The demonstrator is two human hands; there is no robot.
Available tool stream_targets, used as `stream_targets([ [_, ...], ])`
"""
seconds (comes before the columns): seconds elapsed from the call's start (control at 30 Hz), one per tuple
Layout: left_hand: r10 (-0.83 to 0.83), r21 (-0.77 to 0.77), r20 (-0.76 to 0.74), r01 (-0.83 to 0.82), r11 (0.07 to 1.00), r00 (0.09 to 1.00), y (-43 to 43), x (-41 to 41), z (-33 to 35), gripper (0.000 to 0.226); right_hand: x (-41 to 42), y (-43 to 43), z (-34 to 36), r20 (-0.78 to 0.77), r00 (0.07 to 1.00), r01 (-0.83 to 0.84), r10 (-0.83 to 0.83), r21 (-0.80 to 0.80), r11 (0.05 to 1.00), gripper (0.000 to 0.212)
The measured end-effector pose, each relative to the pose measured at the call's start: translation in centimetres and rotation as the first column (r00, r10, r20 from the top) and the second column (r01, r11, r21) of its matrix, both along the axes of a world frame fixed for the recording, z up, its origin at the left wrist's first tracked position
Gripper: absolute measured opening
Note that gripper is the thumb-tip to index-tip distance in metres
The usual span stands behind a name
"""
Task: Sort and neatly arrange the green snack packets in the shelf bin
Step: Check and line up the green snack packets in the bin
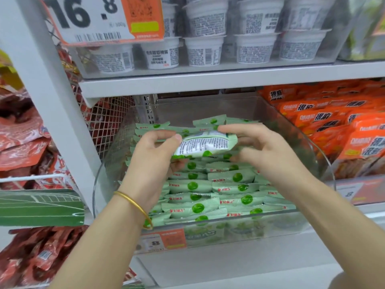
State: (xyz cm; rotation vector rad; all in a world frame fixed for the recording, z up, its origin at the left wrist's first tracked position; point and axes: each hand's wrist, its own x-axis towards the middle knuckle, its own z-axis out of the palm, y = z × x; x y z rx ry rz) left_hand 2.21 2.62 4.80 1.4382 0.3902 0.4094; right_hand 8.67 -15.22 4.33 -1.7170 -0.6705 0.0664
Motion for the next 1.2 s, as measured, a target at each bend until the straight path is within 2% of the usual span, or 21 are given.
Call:
stream_targets([
  [0.07,-0.012,-0.045,-0.020,0.012,0.999,1.000,0.3,0.8,0.1,0.003,0.5,0.5,0.0,0.225,0.974,0.017,0.019,-0.158,0.987,0.048],
  [0.13,-0.037,-0.074,-0.022,0.035,0.997,0.999,0.1,1.5,0.3,0.006,1.3,1.1,-0.4,0.314,0.949,0.029,0.034,-0.192,0.981,0.043],
  [0.2,-0.014,-0.060,-0.005,0.014,0.998,1.000,0.2,2.4,0.4,0.014,2.0,2.0,-0.7,0.353,0.934,0.123,-0.061,-0.156,0.980,0.030],
  [0.23,0.032,0.025,0.003,-0.032,0.999,0.999,0.5,2.9,0.3,0.018,2.4,2.4,-0.7,0.382,0.915,0.196,-0.129,-0.141,0.970,0.023],
  [0.27,0.083,0.207,0.008,-0.083,0.975,0.996,1.0,3.3,0.1,0.021,2.8,2.8,-0.8,0.429,0.882,0.276,-0.195,-0.136,0.951,0.021],
  [0.3,0.128,0.454,0.013,-0.120,0.883,0.992,1.6,3.7,-0.1,0.024,3.3,3.3,-0.7,0.480,0.843,0.346,-0.243,-0.136,0.928,0.022],
  [0.33,0.153,0.686,0.000,-0.112,0.719,0.988,2.2,4.0,-0.5,0.026,3.8,3.9,-0.6,0.529,0.805,0.396,-0.270,-0.139,0.908,0.024],
  [0.37,0.160,0.842,-0.042,-0.051,0.538,0.986,2.7,4.3,-0.9,0.030,4.5,4.5,-0.5,0.560,0.782,0.425,-0.272,-0.160,0.891,0.025],
  [0.4,0.156,0.915,-0.123,0.051,0.401,0.980,3.1,4.5,-1.3,0.034,5.1,5.2,-0.2,0.569,0.780,0.440,-0.259,-0.205,0.874,0.026],
  [0.43,0.152,0.931,-0.222,0.164,0.325,0.963,3.2,4.6,-1.6,0.039,5.7,6.0,0.1,0.556,0.797,0.448,-0.237,-0.281,0.849,0.026],
  [0.47,0.154,0.920,-0.318,0.266,0.288,0.935,3.1,4.7,-1.9,0.043,6.3,7.0,0.4,0.533,0.818,0.453,-0.216,-0.366,0.813,0.026],
  [0.53,0.151,0.885,-0.432,0.386,0.259,0.889,3.2,4.9,-2.5,0.048,7.3,8.8,0.6,0.522,0.827,0.470,-0.209,-0.438,0.766,0.025],
  [0.63,0.158,0.875,-0.457,0.411,0.254,0.875,3.5,5.0,-2.9,0.052,8.7,10.3,0.3,0.578,0.799,0.469,-0.165,-0.426,0.774,0.029],
  [0.7,0.162,0.873,-0.465,0.420,0.248,0.870,3.7,4.8,-2.8,0.052,9.5,10.4,0.2,0.588,0.805,0.442,-0.074,-0.513,0.736,0.030],
  [0.83,0.154,0.876,-0.455,0.411,0.252,0.877,3.6,4.5,-2.8,0.051,10.8,11.9,1.4,0.563,0.824,0.422,0.062,-0.683,0.596,0.021],
  [0.93,0.153,0.877,-0.453,0.408,0.255,0.878,3.6,4.3,-2.6,0.050,11.7,13.9,1.4,0.529,0.834,0.418,0.156,-0.791,0.446,0.027],
  [1.0,0.151,0.875,-0.456,0.412,0.255,0.877,3.6,4.2,-2.6,0.050,12.2,14.4,0.9,0.504,0.833,0.397,0.227,-0.832,0.388,0.030],
  [1.07,0.148,0.872,-0.461,0.415,0.260,0.875,3.6,4.2,-2.5,0.051,12.2,13.9,0.9,0.555,0.792,0.427,0.253,-0.801,0.419,0.036],
  [1.13,0.140,0.866,-0.468,0.421,0.270,0.873,3.7,4.3,-2.4,0.051,12.0,12.8,1.0,0.639,0.740,0.446,0.209,-0.699,0.558,0.041],
  [1.2,0.135,0.860,-0.475,0.426,0.281,0.870,3.7,4.3,-2.3,0.052,11.6,12.0,0.9,0.669,0.720,0.374,0.182,-0.597,0.710,0.034],
])
